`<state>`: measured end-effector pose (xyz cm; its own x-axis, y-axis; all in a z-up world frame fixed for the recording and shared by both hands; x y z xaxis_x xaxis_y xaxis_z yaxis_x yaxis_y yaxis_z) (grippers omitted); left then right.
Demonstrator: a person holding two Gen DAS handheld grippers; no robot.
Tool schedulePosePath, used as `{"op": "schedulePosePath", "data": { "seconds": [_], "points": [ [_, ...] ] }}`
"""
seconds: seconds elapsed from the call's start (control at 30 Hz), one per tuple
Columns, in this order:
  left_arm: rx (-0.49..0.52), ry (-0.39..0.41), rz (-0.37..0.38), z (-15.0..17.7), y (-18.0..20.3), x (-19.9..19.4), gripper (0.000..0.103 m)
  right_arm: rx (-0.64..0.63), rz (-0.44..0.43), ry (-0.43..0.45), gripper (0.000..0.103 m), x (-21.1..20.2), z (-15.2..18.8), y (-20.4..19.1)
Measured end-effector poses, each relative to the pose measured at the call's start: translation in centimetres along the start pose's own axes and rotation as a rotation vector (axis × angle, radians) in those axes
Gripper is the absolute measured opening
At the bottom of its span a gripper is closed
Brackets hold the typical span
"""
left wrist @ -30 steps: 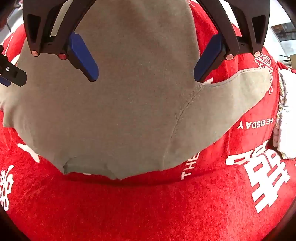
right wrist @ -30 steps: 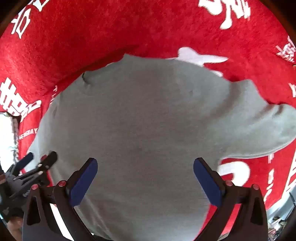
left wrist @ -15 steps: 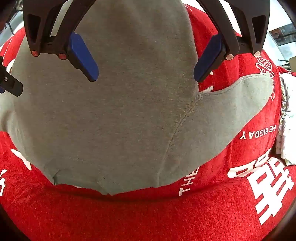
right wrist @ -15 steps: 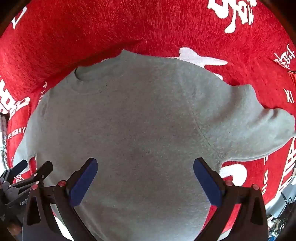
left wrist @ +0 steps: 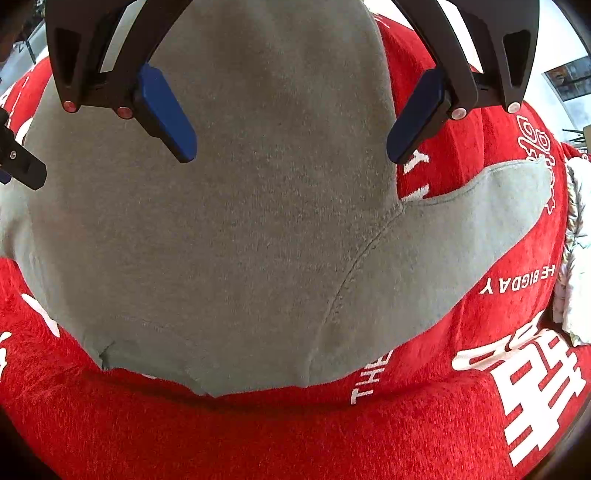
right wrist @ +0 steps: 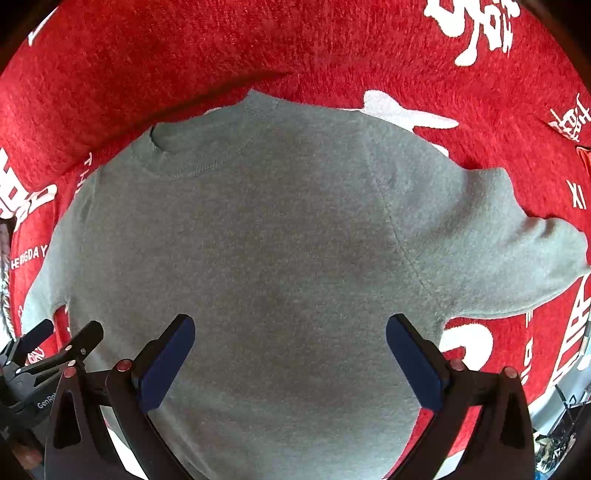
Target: Fold small clothes
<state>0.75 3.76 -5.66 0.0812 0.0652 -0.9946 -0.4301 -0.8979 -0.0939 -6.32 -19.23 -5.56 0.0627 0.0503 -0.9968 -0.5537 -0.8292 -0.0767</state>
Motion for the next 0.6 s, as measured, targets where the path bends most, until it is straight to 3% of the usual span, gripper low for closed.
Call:
{"op": "schedulePosePath", "data": {
  "seconds": [0.6],
  "points": [
    [-0.014,-0.001,-0.004,-0.23,-0.01,-0.28,0.103,-0.008,0.002,0.015,0.103,-0.85,0.57,-0.32]
  ]
}}
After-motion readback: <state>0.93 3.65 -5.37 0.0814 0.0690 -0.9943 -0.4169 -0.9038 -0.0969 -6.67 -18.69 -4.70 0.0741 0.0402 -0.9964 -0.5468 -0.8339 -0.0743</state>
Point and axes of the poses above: each gripper's, at about its wrist camera, not at the fingertips, and x roughly the way its jaws point, y to its right, z to its underside, the point moved 2 cm from there along x, roughly the way its jaws point, and after that the axes turned 6 degrees about -x, right-handed, at the moved point
